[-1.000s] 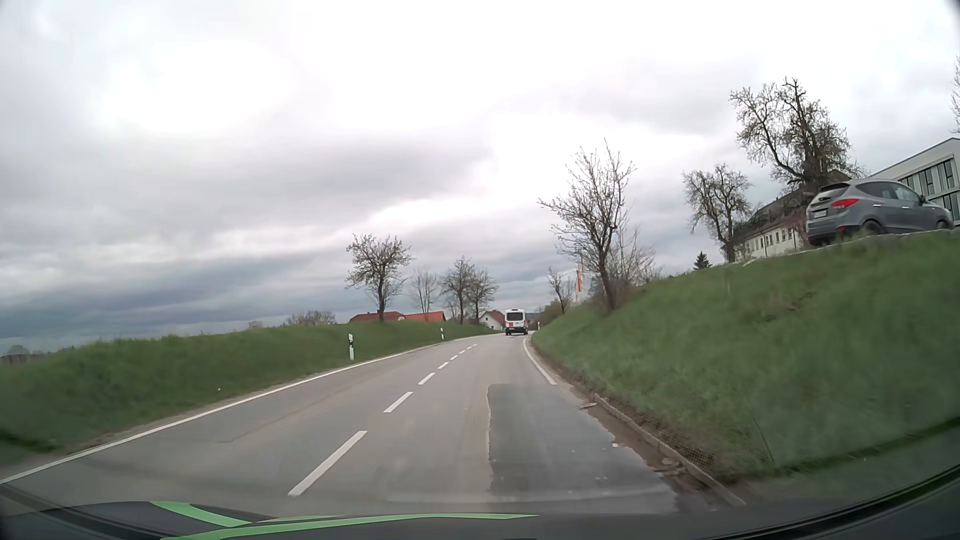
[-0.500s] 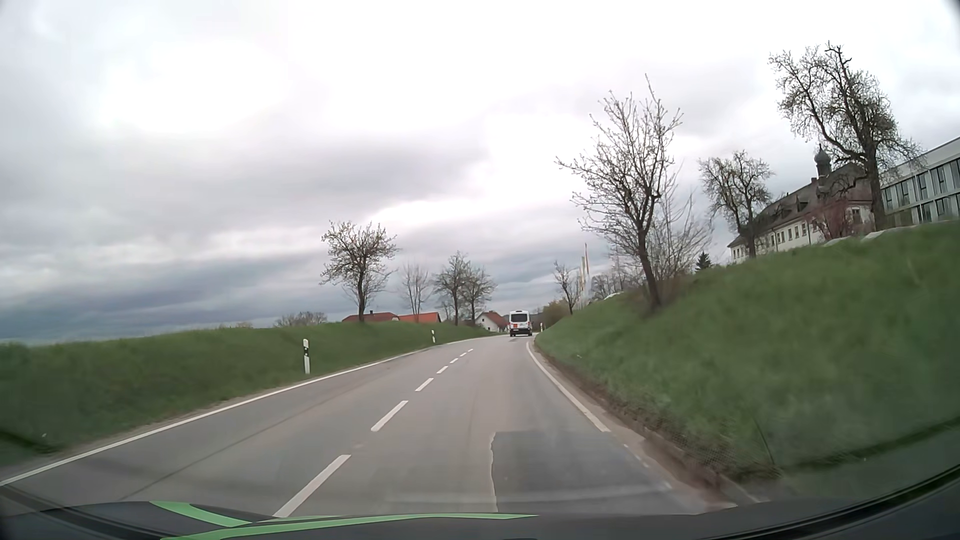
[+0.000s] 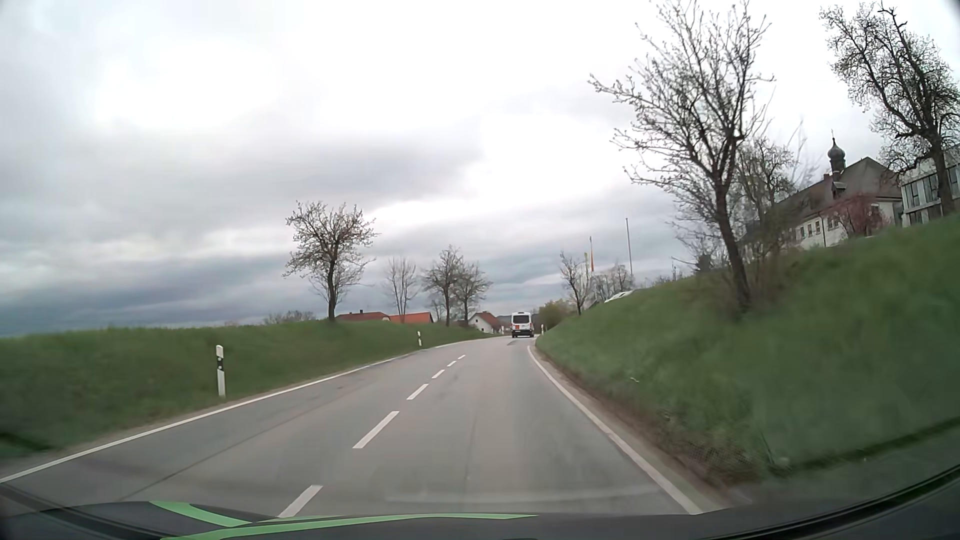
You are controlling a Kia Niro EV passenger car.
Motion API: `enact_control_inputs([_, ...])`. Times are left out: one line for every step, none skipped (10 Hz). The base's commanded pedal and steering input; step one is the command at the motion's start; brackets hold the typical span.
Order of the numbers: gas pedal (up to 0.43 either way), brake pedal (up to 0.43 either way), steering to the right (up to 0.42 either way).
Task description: Follow the waypoints while adhering to traffic rules and regulations
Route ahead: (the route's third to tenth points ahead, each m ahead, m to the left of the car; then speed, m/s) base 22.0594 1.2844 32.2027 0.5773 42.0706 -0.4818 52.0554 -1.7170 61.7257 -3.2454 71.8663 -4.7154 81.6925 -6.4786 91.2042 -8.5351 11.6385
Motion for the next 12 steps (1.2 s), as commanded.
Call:
enact_control_inputs([0.087, 0.000, 0.005])
enact_control_inputs([0.087, 0.000, 0.005])
enact_control_inputs([0.087, 0.000, 0.005])
enact_control_inputs([0.087, 0.000, 0.005])
enact_control_inputs([0.087, 0.000, 0.005])
enact_control_inputs([0.087, 0.000, 0.005])
enact_control_inputs([0.087, 0.000, 0.005])
enact_control_inputs([0.087, 0.000, 0.005])
enact_control_inputs([0.087, 0.000, 0.005])
enact_control_inputs([0.087, 0.000, 0.005])
enact_control_inputs([0.087, 0.000, 0.005])
enact_control_inputs([0.087, 0.000, 0.006])
